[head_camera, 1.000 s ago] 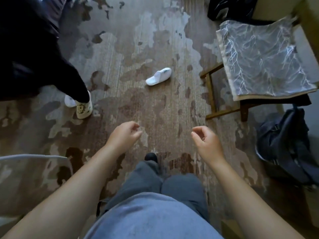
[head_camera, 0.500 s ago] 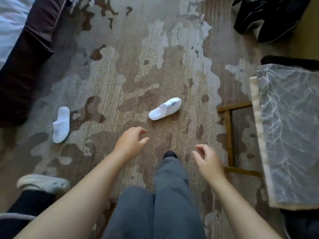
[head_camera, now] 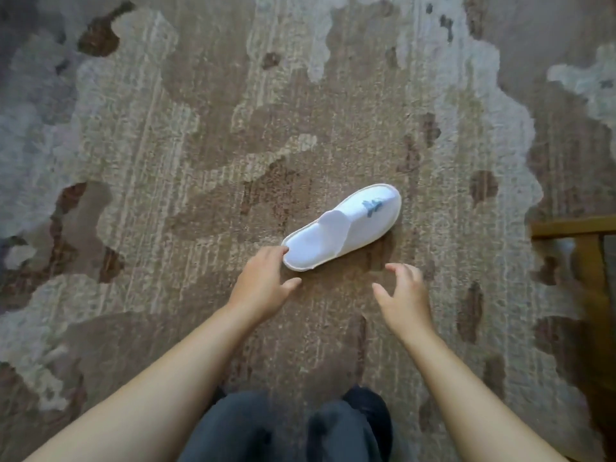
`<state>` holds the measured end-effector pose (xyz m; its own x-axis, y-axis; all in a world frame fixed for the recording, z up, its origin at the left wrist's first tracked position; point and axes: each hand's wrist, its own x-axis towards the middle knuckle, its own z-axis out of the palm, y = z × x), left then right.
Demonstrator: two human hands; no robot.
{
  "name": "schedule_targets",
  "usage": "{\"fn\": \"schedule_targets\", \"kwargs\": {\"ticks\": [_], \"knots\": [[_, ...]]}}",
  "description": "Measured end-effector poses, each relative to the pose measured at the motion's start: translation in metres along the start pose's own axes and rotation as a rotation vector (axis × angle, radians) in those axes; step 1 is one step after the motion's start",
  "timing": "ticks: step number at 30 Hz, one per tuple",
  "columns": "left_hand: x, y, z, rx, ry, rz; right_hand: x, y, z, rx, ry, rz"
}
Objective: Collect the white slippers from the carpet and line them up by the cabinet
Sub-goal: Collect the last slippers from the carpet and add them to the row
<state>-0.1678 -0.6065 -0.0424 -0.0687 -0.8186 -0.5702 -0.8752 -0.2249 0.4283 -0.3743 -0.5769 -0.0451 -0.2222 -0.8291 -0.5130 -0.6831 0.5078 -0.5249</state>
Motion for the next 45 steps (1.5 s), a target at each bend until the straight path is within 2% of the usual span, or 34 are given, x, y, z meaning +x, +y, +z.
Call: {"fn": "schedule_targets", "kwargs": {"ticks": [3, 6, 12, 15, 20, 23, 27, 32, 39, 42, 45], "knots": [[0.062, -0.032, 0.051, 0.044, 0.018, 0.047, 0.044, 0.043, 0.061, -0.012, 0.007, 0.012], [0.112, -0.047, 0.081, 0.021, 0.056, 0.021, 0.069, 0.071, 0.100, -0.001, 0.023, 0.014], [0.125, -0.050, 0.107, 0.083, 0.078, -0.055, 0.068, 0.092, 0.118, -0.128, -0.008, -0.012], [0.119, -0.053, 0.103, -0.057, 0.078, -0.121, 0.068, 0.089, 0.109, -0.142, -0.045, -0.013], [0.109, -0.068, 0.089, -0.465, 0.129, -0.191, 0.076, 0.070, 0.097, -0.043, -0.003, -0.091], [0.086, -0.082, 0.064, -0.562, 0.233, -0.241, 0.074, 0.042, 0.096, 0.002, -0.048, -0.194], [0.033, -0.114, 0.013, -0.594, 0.420, -0.332, 0.054, -0.018, 0.106, -0.011, -0.191, -0.350], [-0.034, -0.196, -0.029, -0.693, 0.603, -0.478, 0.017, -0.093, 0.147, -0.142, -0.336, -0.588], [-0.085, -0.371, -0.045, -0.870, 0.848, -0.671, -0.020, -0.214, 0.295, -0.284, -0.466, -0.797], [-0.111, -0.440, -0.044, -0.980, 1.016, -0.751, -0.044, -0.259, 0.362, -0.320, -0.474, -0.798], [-0.137, -0.498, -0.046, -1.073, 1.112, -0.844, -0.067, -0.298, 0.427, -0.337, -0.506, -0.762]]}}
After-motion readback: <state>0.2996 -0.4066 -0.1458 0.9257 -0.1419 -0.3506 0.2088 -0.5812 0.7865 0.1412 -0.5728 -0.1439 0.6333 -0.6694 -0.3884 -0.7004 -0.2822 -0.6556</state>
